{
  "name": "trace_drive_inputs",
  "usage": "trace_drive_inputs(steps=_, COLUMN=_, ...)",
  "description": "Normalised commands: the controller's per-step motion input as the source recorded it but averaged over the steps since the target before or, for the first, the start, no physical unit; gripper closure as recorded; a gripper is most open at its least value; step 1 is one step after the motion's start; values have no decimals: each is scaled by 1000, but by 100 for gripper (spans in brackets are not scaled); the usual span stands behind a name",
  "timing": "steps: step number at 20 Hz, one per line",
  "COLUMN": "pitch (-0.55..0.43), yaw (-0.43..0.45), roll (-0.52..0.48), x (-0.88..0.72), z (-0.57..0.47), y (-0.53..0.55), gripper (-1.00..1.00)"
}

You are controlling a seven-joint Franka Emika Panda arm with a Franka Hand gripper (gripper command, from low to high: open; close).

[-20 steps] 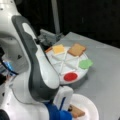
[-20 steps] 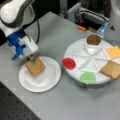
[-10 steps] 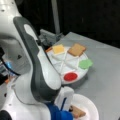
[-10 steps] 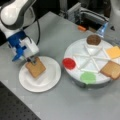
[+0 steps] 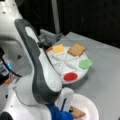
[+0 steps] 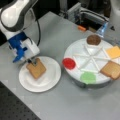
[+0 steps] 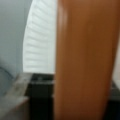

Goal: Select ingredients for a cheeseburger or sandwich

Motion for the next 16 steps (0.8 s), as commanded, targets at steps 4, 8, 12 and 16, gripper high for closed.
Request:
trace_drive_inputs(steps=4, pitch=-108, yaw=105, roll=158, x=234, z=-39, y=-147, gripper=-100)
trace_drive_inputs(steps=8, pitch=-106, yaw=106, roll=150, x=213, z=-31, y=-159, gripper=-100)
trace_drive_inputs(steps=12, pitch=-101, yaw=122, roll=140, x=187, z=-29, y=-204, gripper=-100)
trace_drive_inputs(steps=16, pitch=-96, yaw=137, roll=138, x=171, z=-18, y=-212, gripper=-100)
